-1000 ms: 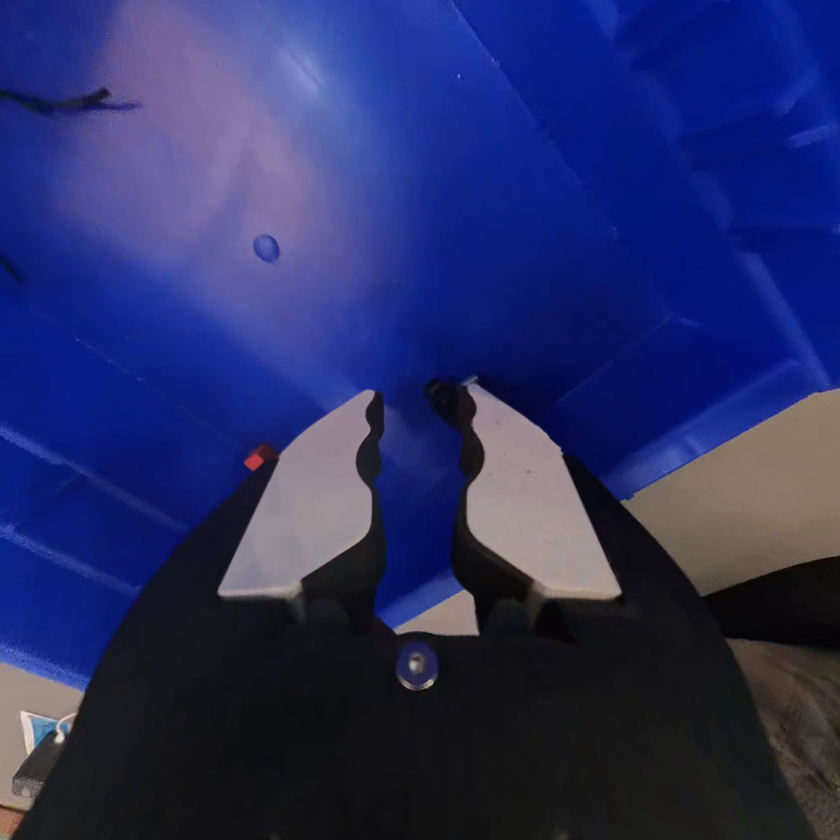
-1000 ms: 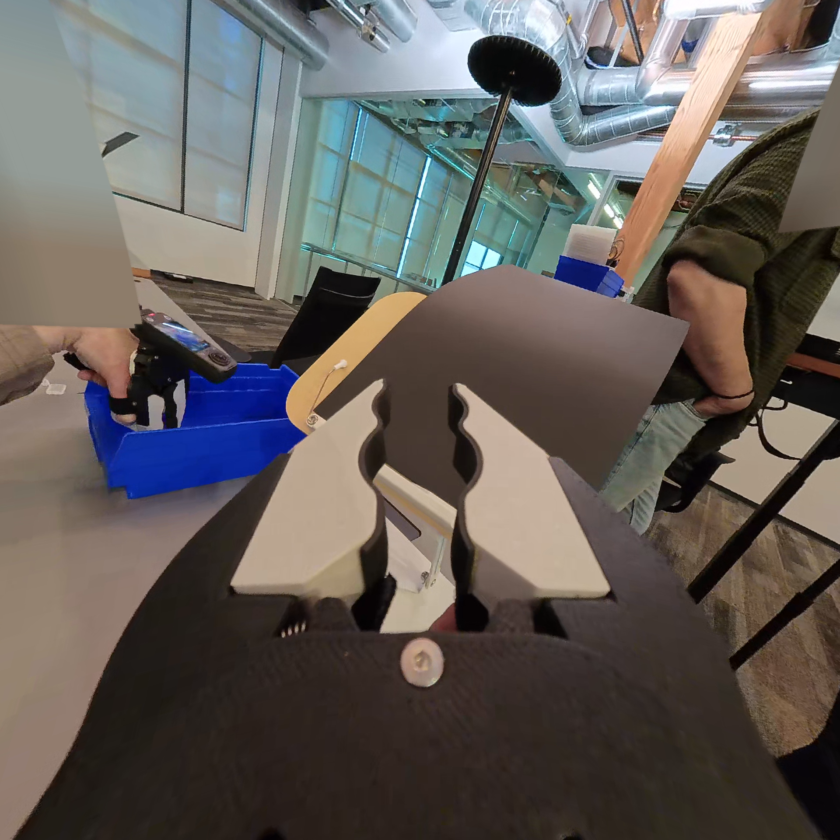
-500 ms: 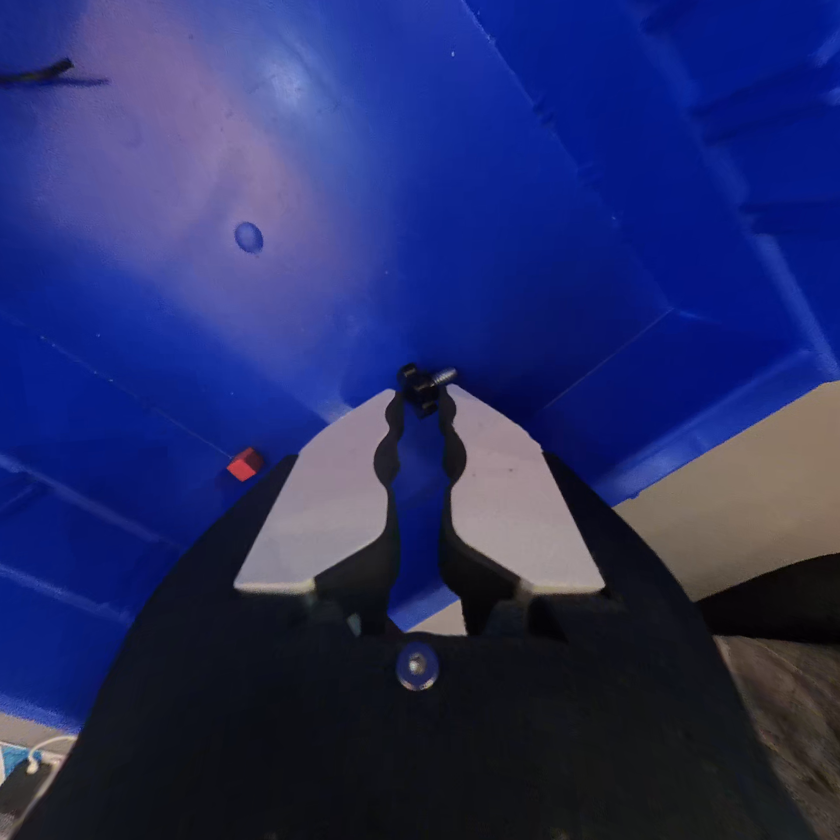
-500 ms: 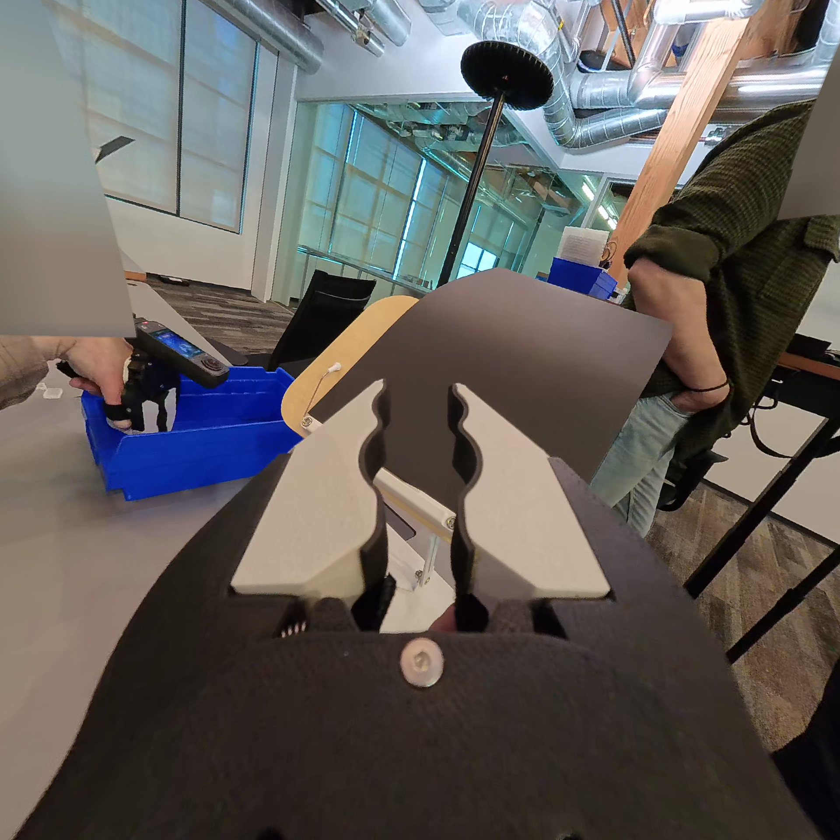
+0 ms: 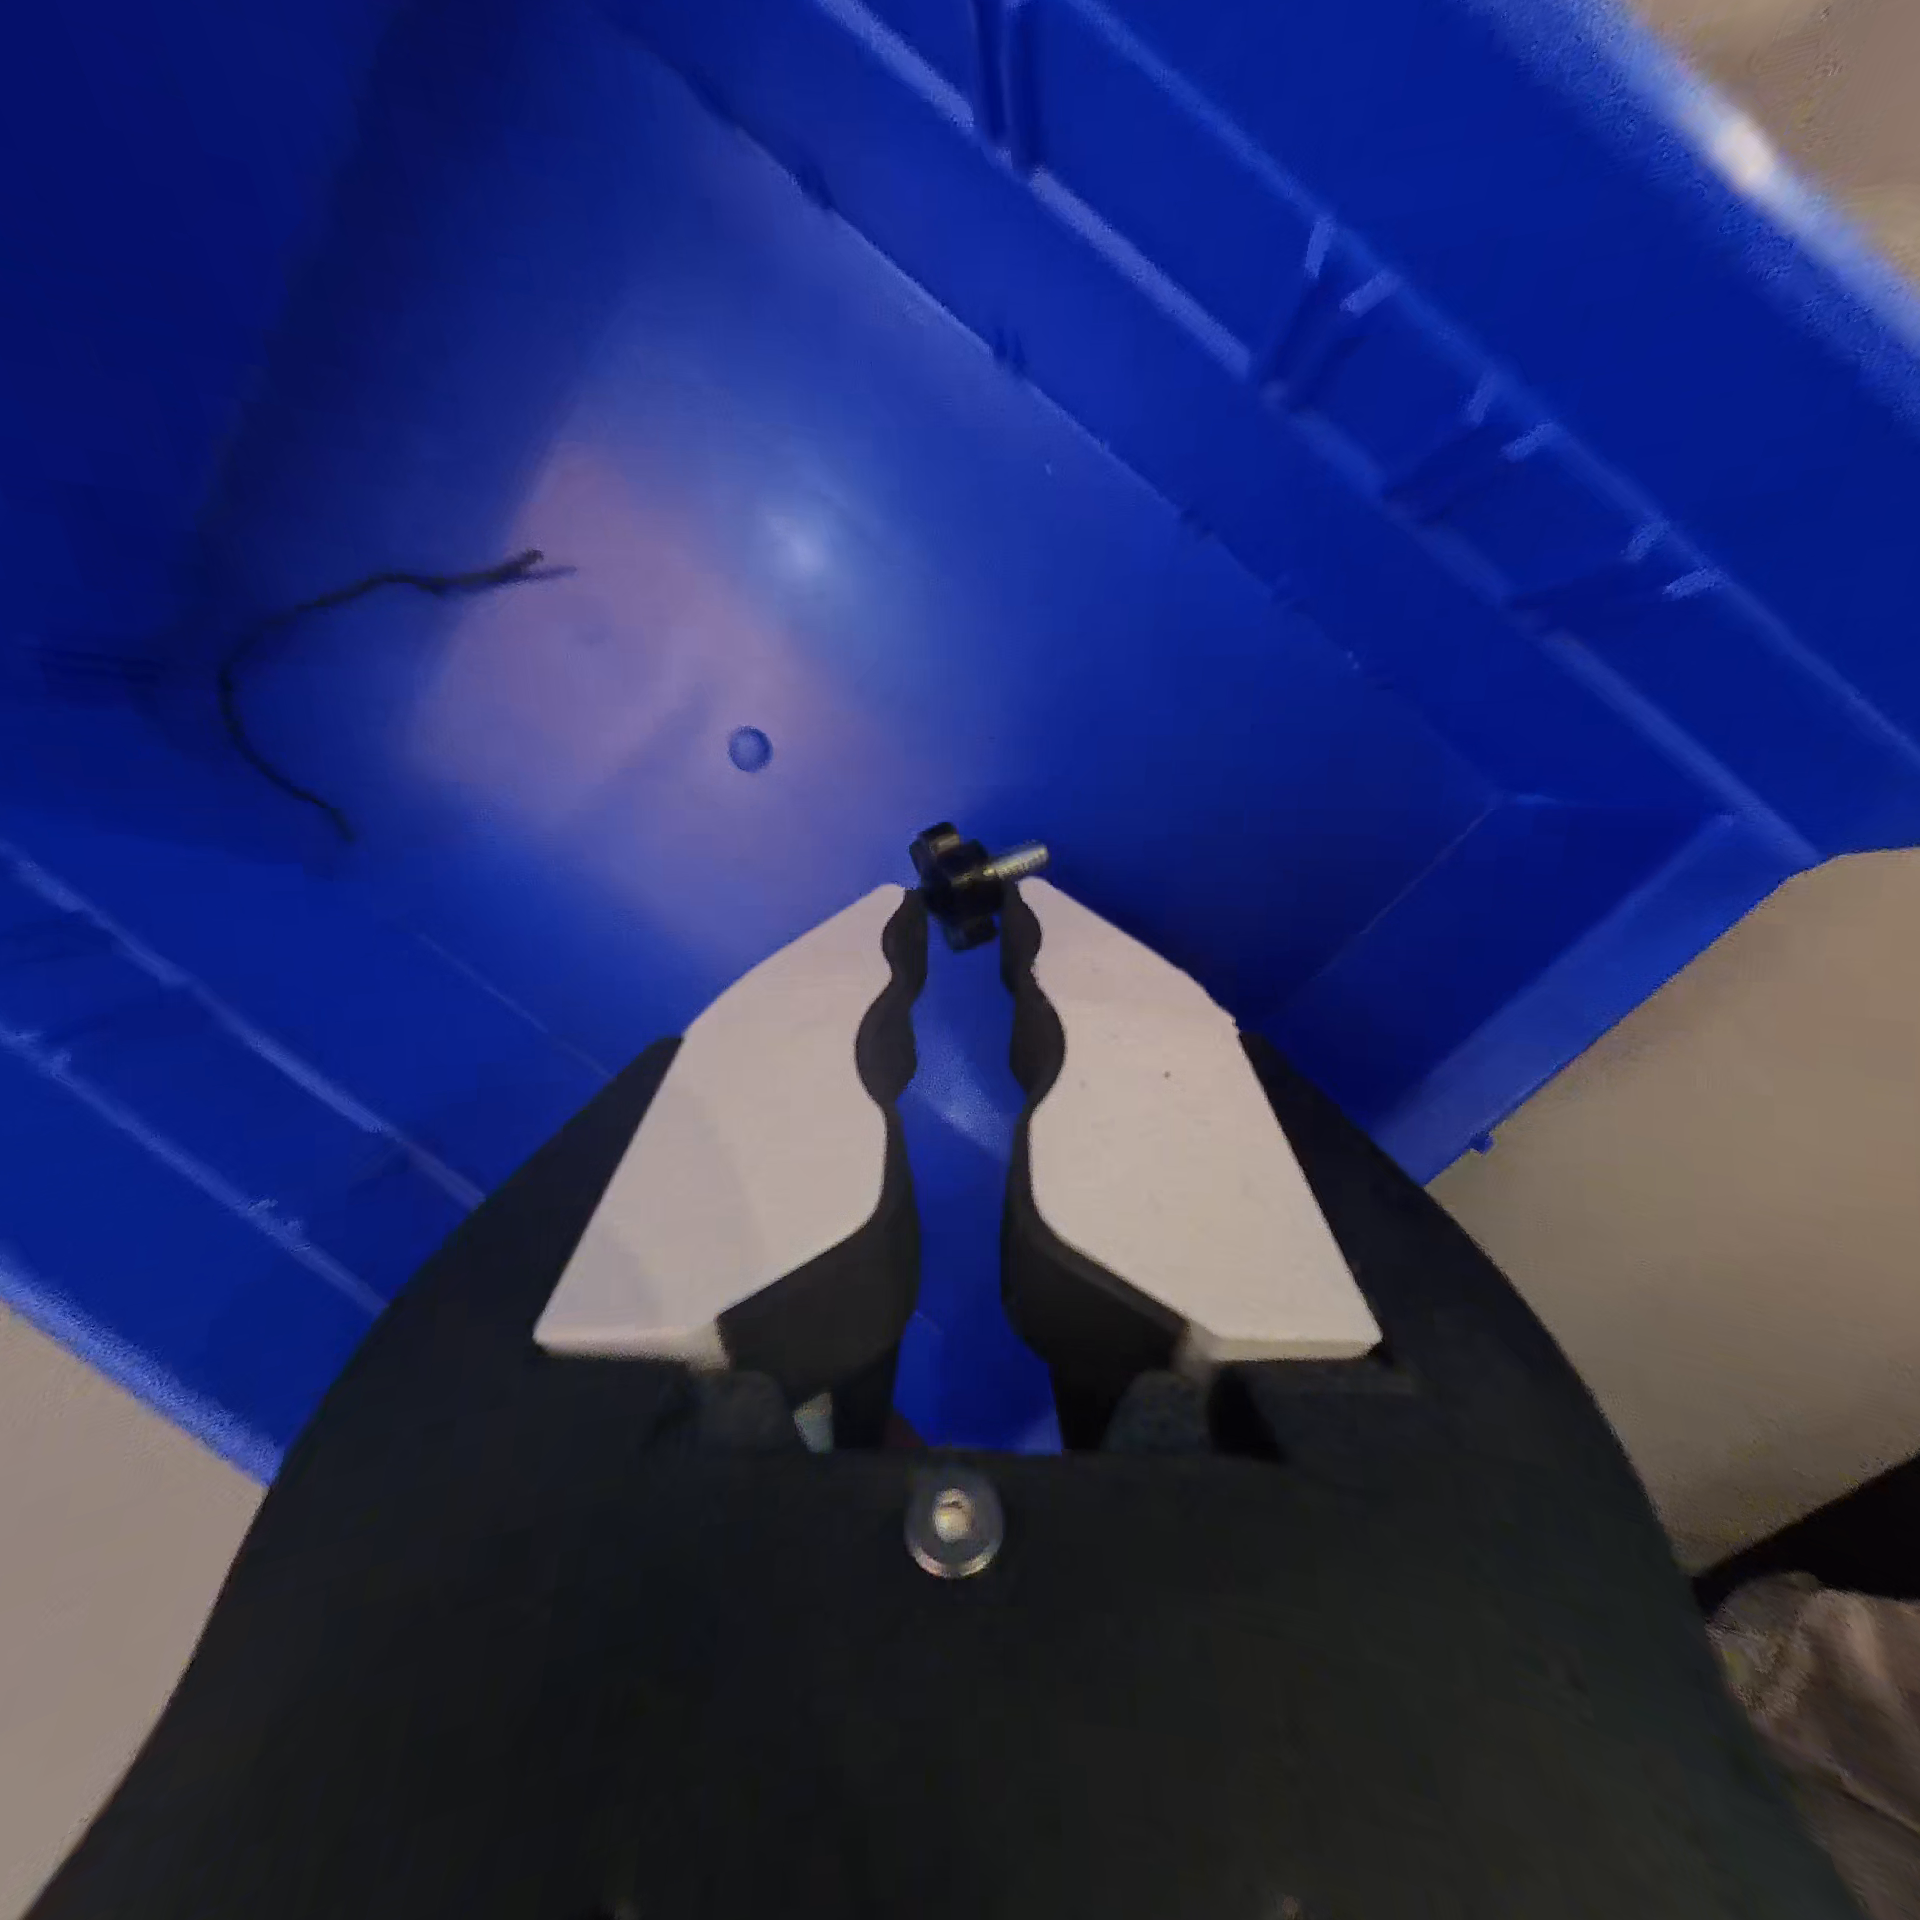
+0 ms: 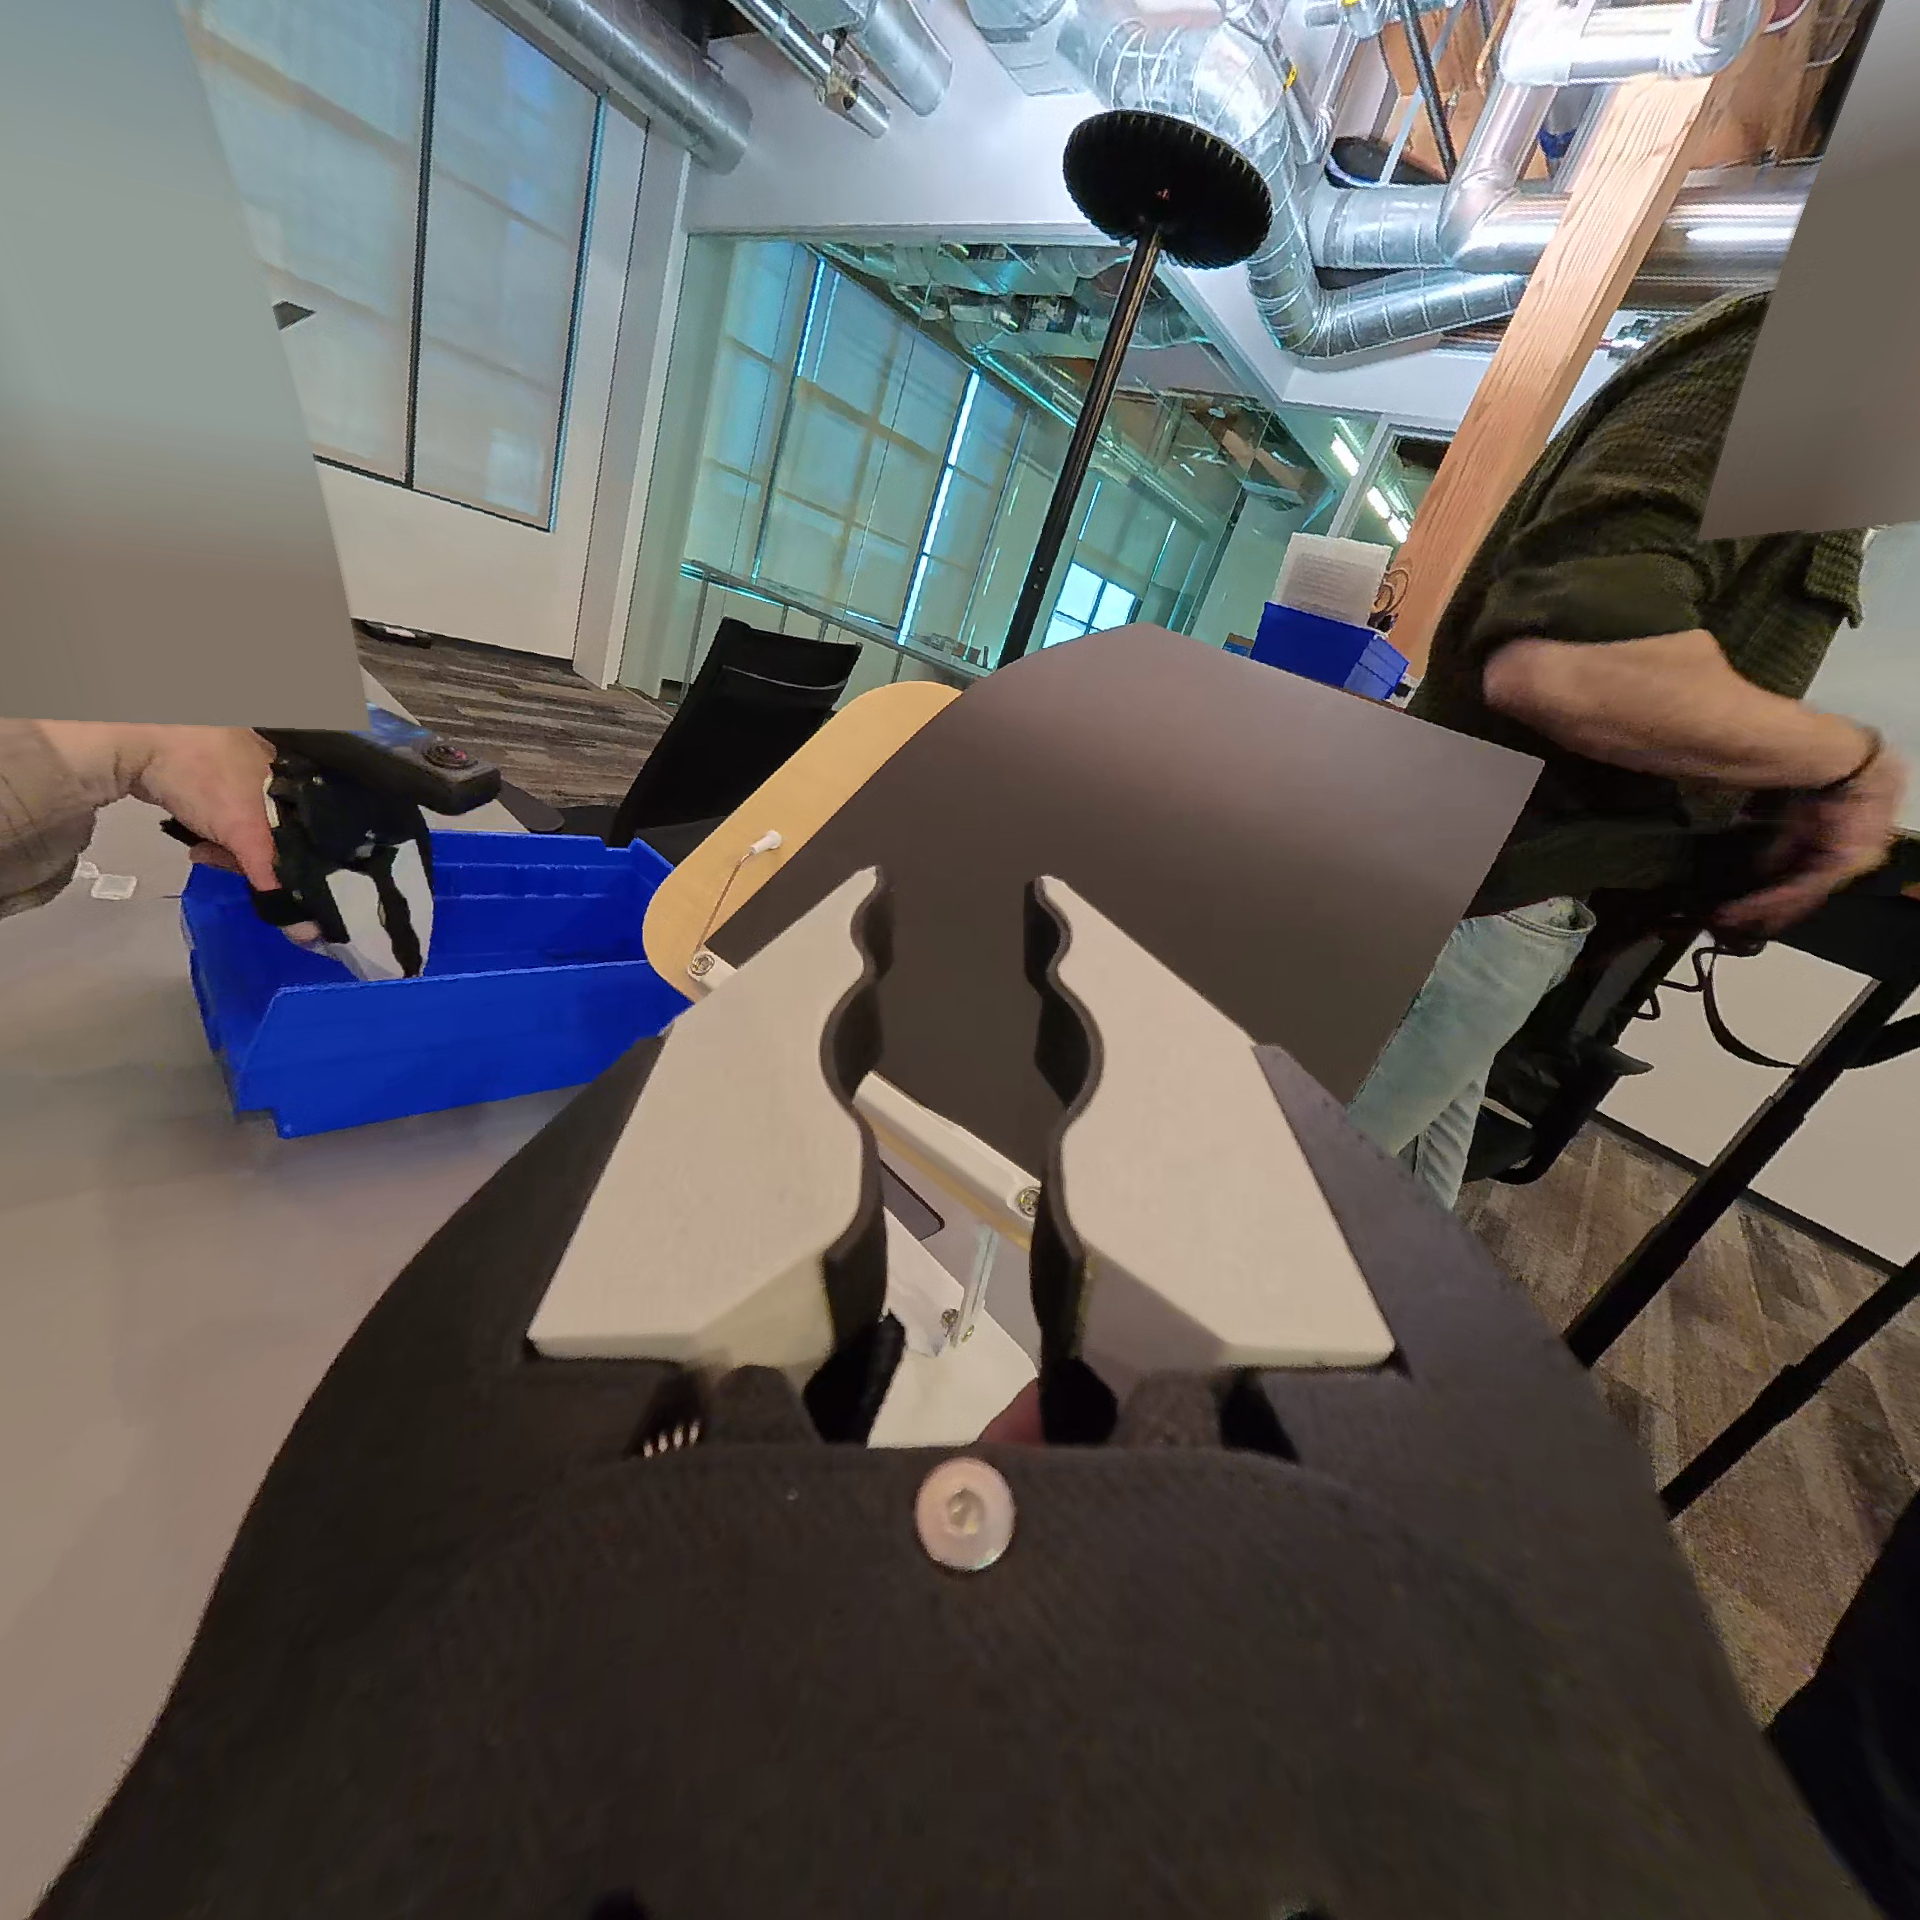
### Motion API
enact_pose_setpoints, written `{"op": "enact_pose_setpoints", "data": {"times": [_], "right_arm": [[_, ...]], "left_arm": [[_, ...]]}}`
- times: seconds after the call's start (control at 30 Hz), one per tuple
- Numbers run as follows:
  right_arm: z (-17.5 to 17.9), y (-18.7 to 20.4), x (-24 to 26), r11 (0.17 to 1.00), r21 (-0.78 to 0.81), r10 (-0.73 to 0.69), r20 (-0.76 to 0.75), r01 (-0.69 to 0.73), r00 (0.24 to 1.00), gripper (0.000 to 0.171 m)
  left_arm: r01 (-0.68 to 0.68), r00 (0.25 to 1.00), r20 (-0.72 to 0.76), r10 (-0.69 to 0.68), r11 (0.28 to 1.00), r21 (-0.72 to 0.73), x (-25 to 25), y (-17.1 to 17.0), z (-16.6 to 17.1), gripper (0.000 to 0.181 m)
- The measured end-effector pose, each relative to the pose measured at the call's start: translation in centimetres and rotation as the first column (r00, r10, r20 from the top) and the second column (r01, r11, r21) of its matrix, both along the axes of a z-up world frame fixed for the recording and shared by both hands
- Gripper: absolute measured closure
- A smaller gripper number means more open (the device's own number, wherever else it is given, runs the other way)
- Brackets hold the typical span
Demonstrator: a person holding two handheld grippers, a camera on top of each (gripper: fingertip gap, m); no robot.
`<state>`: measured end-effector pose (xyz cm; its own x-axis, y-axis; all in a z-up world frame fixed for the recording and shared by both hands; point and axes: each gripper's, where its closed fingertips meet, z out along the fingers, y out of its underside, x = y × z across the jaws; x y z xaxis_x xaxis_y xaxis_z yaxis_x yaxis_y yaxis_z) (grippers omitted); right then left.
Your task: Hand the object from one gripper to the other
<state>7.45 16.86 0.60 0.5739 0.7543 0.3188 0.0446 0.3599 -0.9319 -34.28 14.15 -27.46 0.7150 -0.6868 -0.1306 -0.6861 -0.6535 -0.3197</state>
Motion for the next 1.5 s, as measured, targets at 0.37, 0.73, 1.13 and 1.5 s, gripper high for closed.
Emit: {"op": "enact_pose_setpoints", "data": {"times": [0.37, 0.73, 1.13, 1.5], "right_arm": [[-0.7, -1.9, -2.5, 0.997, 0.038, 0.064, 0.044, -0.066, 0.997, 0.149], [-4.8, -7.2, -9.7, 0.93, 0.315, 0.082, 0.321, -0.188, 0.944, 0.124], [-10.4, -13.9, -13.8, 0.63, 0.642, -0.031, 0.583, -0.437, 0.812, 0.129], [-10.8, -14.9, -14.7, 0.606, 0.663, -0.032, 0.571, -0.439, 0.82, 0.148]], "left_arm": [[0.083, 0.954, 0.23, -0.192, 0.908, 0.411, 3.6, 0.5, 10.2, 0.168], [0.297, 0.535, 0.461, -0.708, 0.668, 0.682, 17.3, -5.0, 19.9, 0.168], [0.58, -0.126, 0.731, -0.671, 0.547, 0.603, 28.6, -12.4, 17.7, 0.168], [0.624, -0.19, 0.775, -0.603, 0.536, 0.569, 29.8, -13.4, 16.7, 0.168]]}}
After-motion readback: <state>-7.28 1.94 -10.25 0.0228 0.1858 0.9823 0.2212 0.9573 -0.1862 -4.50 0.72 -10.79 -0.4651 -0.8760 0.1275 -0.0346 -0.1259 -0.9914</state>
